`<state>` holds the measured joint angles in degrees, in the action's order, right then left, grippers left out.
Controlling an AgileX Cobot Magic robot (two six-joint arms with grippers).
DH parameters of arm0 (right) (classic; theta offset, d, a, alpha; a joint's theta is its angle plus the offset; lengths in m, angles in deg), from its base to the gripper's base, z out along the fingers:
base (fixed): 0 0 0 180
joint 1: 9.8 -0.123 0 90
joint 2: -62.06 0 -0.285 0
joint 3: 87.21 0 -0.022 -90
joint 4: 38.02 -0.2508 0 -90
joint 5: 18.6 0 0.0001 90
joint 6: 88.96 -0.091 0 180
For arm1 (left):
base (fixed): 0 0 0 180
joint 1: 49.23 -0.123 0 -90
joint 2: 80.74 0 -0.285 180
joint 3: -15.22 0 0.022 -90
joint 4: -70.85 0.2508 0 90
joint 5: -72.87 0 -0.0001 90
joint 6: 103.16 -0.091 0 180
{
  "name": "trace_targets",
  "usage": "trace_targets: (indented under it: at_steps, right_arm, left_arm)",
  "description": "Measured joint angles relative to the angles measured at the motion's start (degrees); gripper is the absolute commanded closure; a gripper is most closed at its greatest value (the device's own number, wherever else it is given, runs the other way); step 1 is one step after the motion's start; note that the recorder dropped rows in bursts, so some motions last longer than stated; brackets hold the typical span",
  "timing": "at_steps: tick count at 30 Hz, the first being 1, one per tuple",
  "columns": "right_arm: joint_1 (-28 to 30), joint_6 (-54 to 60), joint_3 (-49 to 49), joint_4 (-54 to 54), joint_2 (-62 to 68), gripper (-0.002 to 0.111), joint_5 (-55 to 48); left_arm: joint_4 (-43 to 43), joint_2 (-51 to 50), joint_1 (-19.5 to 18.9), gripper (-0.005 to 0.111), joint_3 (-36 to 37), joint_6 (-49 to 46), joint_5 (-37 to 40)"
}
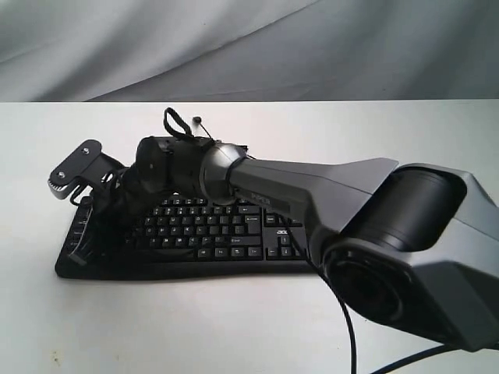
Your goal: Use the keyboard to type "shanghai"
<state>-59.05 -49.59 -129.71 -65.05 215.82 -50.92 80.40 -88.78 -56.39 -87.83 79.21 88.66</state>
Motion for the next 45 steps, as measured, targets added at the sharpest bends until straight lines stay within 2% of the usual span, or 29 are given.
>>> trace_targets:
  at_steps: [13,23,28,36,40,45]
  right_arm:
    - [-0.5,0.1,0.0,-0.5,0.2,0.108,0.5]
    - [1.5,-0.5,0.7,1.1,-5.8,0.108,-3.8]
    - [3.3,-0.5,9.4,1.3,-12.7,0.108,-2.9]
    - [5.4,-0.4,31.3,0.9,-25.2,0.108,6.5]
    - [5.3,0.3,35.9,-0.7,-25.5,0.108,8.0]
    - [4.6,1.4,36.7,-1.8,-23.7,0.108,10.3]
  left_arm:
    - [0.0,0.0,0.0,0.107,0.0,0.0,0.0]
    - [0.0,0.0,0.0,0.107,0.0,0.0,0.0]
    - [0.0,0.0,0.0,0.107,0.0,0.0,0.0]
    - [0.0,0.0,0.0,0.107,0.0,0.0,0.0]
    - [0.0,0.0,0.0,0.107,0.0,0.0,0.0]
    - [0.0,0.0,0.0,0.107,0.0,0.0,0.0]
